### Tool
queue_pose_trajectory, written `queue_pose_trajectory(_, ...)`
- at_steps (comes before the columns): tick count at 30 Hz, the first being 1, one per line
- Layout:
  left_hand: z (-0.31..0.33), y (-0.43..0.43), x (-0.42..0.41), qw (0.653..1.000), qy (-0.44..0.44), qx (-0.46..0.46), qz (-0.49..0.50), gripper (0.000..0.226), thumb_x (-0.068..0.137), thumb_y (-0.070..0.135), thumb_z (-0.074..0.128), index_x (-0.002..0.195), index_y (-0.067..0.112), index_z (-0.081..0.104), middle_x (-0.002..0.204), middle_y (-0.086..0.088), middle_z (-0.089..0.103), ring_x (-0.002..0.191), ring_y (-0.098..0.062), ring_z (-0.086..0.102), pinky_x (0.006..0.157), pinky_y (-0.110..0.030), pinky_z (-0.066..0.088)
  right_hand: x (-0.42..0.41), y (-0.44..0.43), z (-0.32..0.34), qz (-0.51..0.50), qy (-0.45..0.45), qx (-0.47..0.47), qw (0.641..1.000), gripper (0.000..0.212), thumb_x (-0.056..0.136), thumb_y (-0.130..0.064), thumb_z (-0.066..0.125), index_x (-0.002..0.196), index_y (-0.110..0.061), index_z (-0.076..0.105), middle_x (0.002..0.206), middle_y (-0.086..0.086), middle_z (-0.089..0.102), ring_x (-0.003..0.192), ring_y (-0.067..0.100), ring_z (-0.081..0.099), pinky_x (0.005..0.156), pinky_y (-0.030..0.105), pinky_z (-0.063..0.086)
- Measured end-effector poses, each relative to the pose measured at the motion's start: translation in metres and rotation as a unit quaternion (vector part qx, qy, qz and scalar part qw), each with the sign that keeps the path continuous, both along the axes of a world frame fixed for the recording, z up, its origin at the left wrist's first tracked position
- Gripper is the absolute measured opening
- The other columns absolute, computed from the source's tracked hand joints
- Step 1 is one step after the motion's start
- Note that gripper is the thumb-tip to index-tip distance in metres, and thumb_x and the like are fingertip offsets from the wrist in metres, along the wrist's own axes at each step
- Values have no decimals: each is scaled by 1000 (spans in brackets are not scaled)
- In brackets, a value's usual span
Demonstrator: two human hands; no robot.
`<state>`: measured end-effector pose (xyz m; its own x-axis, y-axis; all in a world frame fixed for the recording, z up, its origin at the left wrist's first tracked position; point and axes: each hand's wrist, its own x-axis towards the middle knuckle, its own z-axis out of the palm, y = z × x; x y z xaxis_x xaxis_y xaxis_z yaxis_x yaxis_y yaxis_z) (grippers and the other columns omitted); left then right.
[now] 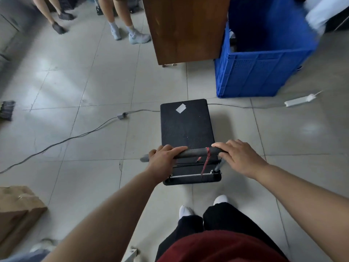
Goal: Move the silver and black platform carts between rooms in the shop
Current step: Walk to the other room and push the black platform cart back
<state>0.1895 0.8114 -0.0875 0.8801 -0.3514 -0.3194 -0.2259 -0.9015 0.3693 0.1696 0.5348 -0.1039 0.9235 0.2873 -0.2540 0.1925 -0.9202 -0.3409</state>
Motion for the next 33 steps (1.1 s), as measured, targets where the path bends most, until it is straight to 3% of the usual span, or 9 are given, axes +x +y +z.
queue_pose_trajectory(20,2,-123,42,983,0,27,-181,56,97,17,40,140,53,33,119,9,52,113,-16,43,100,-36,25,-53,-89,3,-211,-1,10,977,37,97,-35,41,133,-34,47,102,3,58,102,26,54,90,38,41)
queue_pose_trajectory(33,2,-155,97,918,6,6,-397,63,95,8,44,138,52,37,114,8,52,110,-17,43,100,-37,22,-99,-36,5,-434,-23,-10,901,37,98,-35,39,134,-33,46,107,0,60,104,22,53,90,36,42)
